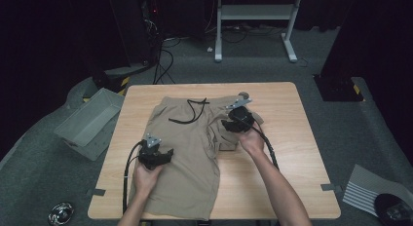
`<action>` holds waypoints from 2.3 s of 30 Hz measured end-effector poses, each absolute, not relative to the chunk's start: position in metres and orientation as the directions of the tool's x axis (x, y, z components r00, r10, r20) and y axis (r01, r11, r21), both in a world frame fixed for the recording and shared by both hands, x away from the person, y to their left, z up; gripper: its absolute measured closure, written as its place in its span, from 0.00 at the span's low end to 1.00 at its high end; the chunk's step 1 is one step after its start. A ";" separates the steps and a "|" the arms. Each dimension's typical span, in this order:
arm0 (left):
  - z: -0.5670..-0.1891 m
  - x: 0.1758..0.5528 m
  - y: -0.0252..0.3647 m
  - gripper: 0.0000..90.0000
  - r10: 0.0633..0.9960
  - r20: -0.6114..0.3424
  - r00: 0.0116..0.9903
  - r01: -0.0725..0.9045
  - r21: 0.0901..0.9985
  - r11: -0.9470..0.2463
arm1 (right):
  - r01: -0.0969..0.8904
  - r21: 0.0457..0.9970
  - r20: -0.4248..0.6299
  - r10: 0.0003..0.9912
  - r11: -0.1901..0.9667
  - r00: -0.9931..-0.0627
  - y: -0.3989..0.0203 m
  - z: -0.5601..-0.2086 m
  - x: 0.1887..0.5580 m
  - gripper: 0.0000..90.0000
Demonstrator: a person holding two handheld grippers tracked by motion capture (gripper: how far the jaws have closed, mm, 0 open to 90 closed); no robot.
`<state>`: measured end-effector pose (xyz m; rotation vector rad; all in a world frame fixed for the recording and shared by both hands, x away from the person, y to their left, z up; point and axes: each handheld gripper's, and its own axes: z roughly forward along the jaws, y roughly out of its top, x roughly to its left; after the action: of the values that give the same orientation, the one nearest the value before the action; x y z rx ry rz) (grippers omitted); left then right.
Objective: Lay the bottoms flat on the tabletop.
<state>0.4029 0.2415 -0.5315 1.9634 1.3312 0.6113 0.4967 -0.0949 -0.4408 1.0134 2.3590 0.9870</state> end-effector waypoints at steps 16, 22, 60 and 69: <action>-0.532 0.403 0.241 0.33 0.930 0.008 0.367 0.612 0.751 -0.247 | 0.586 0.729 0.138 0.763 0.353 -0.631 -0.134 -0.485 0.471 0.63; -0.532 0.403 0.242 0.33 0.931 0.007 0.366 0.612 0.751 -0.246 | 0.544 0.706 0.058 0.729 0.454 -0.683 -0.118 -0.486 0.466 0.98; -0.531 0.411 0.241 0.33 0.939 0.012 0.344 0.618 0.750 -0.236 | 0.701 0.627 -0.004 0.901 0.340 -0.433 -0.231 -0.497 0.447 0.74; -0.531 0.411 0.240 0.33 0.939 0.010 0.344 0.618 0.750 -0.234 | 0.489 0.749 -0.020 0.753 0.447 -0.658 -0.167 -0.478 0.402 0.70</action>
<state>0.4113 0.2403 -0.5313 1.9525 1.3578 0.6251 0.4023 -0.1665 -0.4778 1.0561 2.3527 1.0471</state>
